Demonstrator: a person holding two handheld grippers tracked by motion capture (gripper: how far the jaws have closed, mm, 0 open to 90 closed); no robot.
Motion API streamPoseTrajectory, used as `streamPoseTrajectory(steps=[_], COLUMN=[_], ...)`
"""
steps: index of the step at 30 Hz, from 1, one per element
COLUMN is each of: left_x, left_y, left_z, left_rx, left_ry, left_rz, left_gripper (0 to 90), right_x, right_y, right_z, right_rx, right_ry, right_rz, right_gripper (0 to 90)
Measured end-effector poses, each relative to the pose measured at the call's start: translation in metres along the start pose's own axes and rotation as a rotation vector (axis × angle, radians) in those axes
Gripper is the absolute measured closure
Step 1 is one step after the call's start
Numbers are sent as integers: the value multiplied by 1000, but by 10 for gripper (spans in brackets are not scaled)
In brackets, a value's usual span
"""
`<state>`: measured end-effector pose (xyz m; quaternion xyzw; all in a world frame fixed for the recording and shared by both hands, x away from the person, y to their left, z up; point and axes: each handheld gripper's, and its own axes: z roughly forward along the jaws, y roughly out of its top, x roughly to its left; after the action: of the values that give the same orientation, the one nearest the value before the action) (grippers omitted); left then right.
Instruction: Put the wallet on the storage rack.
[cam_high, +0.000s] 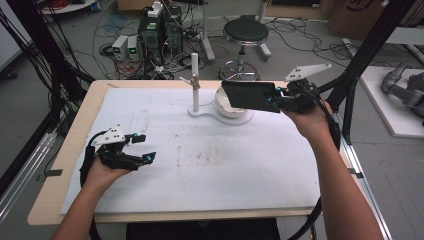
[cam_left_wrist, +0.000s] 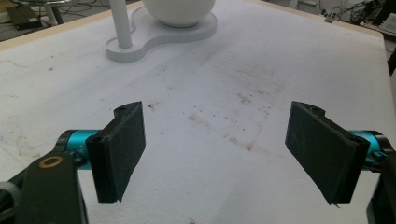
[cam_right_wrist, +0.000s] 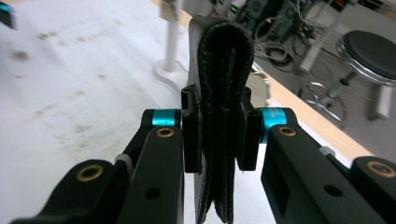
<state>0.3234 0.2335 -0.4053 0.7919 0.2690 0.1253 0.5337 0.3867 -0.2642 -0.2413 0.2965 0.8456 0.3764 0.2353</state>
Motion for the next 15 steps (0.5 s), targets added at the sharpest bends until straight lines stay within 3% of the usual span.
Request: streamPoseTrajectory(steps=[1, 3, 4, 6, 11, 15], left_x=[0, 0, 0, 0, 0, -1], left_y=[0, 0, 0, -1, -1, -1], left_z=[1, 2, 2, 3, 4, 4], left_rx=[1, 9, 11, 14, 14, 21], left_ry=[-2, -3, -6, -9, -22, -30], left_rz=[0, 5, 5, 5, -2, 2], left_gripper=[202, 202, 202, 202, 202, 202], right_x=[-7, -9, -14, -15, -22, -23], right_y=[8, 11, 18, 21, 38, 42], right_z=[8, 13, 23, 26, 56, 69], right_rx=[42, 62, 111, 127, 249, 313], right_ry=[-6, -13, -27, -33, -31, -26], right_rz=[5, 10, -13, -13, -40, -62], right_gripper=[771, 771, 771, 771, 771, 770])
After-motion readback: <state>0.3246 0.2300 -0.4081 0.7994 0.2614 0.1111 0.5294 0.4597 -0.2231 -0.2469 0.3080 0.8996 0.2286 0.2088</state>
